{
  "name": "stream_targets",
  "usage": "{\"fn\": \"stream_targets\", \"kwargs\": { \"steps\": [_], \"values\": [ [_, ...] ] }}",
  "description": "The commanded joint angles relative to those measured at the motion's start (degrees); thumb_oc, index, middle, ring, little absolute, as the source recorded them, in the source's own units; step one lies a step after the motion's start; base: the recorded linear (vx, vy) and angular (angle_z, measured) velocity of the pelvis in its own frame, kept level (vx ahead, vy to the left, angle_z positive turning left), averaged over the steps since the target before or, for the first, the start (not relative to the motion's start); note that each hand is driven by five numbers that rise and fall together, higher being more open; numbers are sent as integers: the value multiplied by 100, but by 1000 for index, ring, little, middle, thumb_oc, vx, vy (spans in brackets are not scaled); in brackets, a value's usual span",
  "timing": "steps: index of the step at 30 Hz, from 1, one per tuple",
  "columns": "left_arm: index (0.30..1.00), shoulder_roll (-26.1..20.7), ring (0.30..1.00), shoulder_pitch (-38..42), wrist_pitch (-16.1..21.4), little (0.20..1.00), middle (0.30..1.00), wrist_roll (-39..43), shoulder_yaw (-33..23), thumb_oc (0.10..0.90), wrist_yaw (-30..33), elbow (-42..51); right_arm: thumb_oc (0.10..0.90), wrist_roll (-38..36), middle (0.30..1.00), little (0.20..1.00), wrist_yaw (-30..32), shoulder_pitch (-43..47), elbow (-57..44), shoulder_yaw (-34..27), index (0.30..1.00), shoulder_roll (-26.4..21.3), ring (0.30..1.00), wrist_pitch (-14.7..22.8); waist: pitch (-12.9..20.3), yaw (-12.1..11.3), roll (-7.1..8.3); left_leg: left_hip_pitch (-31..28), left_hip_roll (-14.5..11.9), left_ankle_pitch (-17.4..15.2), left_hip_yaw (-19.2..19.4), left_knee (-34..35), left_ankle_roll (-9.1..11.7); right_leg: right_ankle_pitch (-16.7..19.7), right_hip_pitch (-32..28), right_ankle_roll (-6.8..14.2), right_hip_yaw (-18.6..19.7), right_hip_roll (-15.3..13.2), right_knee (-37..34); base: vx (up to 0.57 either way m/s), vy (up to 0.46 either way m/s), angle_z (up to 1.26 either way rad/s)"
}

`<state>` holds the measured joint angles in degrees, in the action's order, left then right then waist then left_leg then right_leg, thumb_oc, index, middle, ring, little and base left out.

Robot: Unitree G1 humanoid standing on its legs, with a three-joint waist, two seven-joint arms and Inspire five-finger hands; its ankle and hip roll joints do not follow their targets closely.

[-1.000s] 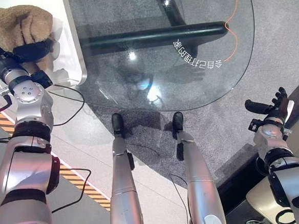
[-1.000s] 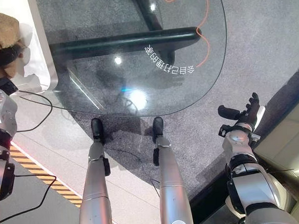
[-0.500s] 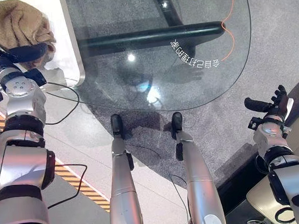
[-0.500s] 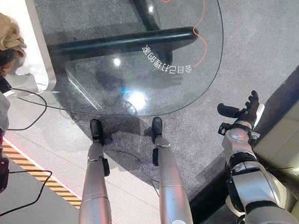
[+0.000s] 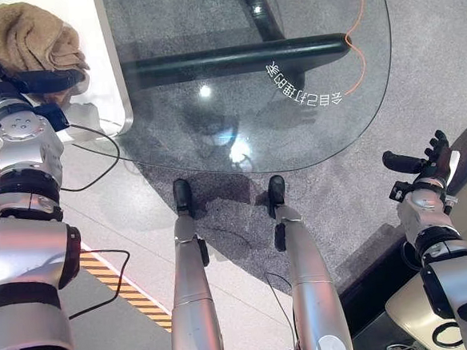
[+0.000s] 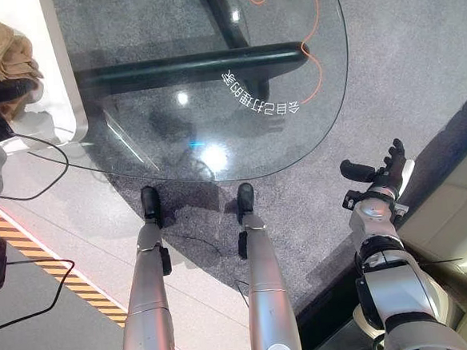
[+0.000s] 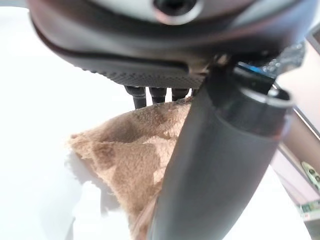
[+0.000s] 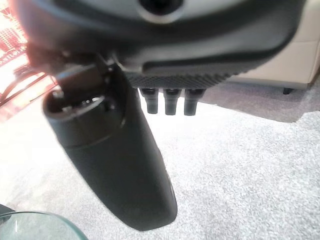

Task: Wipe the table with a cloth and put it in the basket.

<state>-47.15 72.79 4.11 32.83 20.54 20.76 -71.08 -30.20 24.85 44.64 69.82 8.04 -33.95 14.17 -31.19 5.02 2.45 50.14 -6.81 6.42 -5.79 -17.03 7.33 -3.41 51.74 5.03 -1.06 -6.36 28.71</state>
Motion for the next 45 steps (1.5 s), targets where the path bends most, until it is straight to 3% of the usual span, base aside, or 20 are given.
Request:
{"fn": "stream_targets", "kwargs": {
  "steps": [1, 12, 20, 28, 35, 45],
  "values": [
    [900, -471, 900, 387, 221, 900, 900, -371, 233, 800, -191, -96, 800, -94, 900, 900, 104, -99, 29, 54, 900, -695, 900, 161, 139, 32, 31, -88, 433, -784, 518, -505, -489, -96, -376, -190, -93, 679, -442, 0, 0, 0],
    [900, -536, 900, 228, 408, 900, 900, -241, 34, 800, 252, -95, 800, -121, 900, 900, 116, -125, 70, 84, 900, -636, 900, 212, 140, -18, 23, -157, 459, -809, 453, -535, -492, -125, -434, -193, -53, 684, -423, 0, 0, 0],
    [900, -528, 900, -465, 685, 900, 900, -302, -439, 800, 469, 71, 800, -159, 900, 900, 191, -429, -40, 1, 900, -501, 900, 217, 204, -79, -47, -396, 537, -780, 408, -495, -465, -164, -630, -186, 24, 705, -431, -3, -8, 0],
    [900, -345, 900, -1513, 1534, 900, 900, -296, -1162, 800, 849, 397, 800, 84, 900, 900, 125, -968, 4, -150, 900, -304, 900, 166, 534, -141, -151, -876, 621, -697, 472, -212, -405, -196, -1094, -194, 72, 660, -677, 10, 2, -2],
    [900, 61, 900, -2571, 2131, 900, 900, 150, -1770, 800, 592, 1105, 800, 232, 900, 900, -19, -1541, -55, -254, 900, -19, 900, -91, 852, -238, -201, -1587, 755, -541, 505, 389, -367, -50, -1847, -154, 38, 552, -1232, 41, 2, -1],
    [900, 606, 900, -3828, 1987, 900, 900, 516, -2312, 800, -222, 1328, 800, 693, 900, 900, -536, -2245, 79, -513, 900, 146, 900, -449, 1350, -379, -301, -2742, 816, -480, 517, 1155, -437, 84, -2914, -39, 3, 321, -1819, 76, 24, 2]
  ]
}}
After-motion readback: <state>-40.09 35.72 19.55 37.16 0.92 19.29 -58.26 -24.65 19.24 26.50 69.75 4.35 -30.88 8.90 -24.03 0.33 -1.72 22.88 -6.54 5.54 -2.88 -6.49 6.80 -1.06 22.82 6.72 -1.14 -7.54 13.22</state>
